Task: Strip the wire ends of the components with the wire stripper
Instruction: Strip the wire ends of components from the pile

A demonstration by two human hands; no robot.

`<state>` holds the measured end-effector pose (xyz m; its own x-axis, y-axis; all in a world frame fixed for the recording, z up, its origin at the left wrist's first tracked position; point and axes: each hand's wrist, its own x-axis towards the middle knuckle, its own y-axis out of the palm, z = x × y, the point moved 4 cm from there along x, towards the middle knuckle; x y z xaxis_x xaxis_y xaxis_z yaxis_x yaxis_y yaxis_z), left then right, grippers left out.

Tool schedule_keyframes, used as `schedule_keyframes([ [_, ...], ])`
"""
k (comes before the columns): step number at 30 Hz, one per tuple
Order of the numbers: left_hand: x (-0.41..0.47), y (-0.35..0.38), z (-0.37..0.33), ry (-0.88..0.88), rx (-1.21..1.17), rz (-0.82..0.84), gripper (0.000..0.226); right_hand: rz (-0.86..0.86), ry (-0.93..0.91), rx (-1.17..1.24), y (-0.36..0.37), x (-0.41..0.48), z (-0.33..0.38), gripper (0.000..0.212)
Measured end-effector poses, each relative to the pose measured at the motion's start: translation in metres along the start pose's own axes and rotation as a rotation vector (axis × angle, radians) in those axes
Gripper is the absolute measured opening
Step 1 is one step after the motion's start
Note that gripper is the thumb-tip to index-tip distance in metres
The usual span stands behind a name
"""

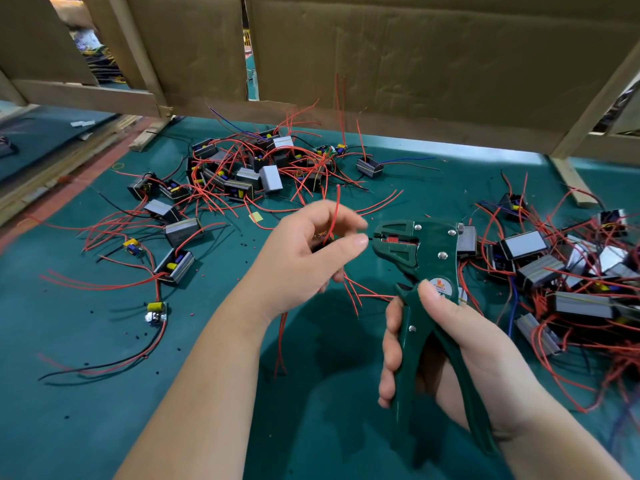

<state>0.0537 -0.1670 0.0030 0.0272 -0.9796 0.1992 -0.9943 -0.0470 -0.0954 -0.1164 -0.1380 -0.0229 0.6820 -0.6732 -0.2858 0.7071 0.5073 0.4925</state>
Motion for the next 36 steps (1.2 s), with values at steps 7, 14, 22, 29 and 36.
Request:
schedule_keyframes([
  [7,0.002,0.002,0.011,-0.064,0.095,-0.004,0.016,-0.292,-0.013,0.030,-0.005,0.004,0.001,0.048],
  [14,0.005,-0.010,0.015,-0.073,0.114,-0.058,0.020,-0.286,-0.121,0.142,-0.024,0.001,0.022,0.038],
  [22,0.001,0.000,0.005,-0.119,0.024,0.079,0.041,-0.034,-0.028,0.104,-0.012,0.004,0.007,0.062],
  [29,-0.004,0.009,0.007,-0.167,0.007,0.209,0.022,0.097,0.030,0.137,-0.004,0.001,0.007,0.054],
  [36,-0.001,0.003,0.007,-0.142,0.001,0.114,0.013,0.100,0.058,0.128,-0.004,0.001,0.007,0.055],
])
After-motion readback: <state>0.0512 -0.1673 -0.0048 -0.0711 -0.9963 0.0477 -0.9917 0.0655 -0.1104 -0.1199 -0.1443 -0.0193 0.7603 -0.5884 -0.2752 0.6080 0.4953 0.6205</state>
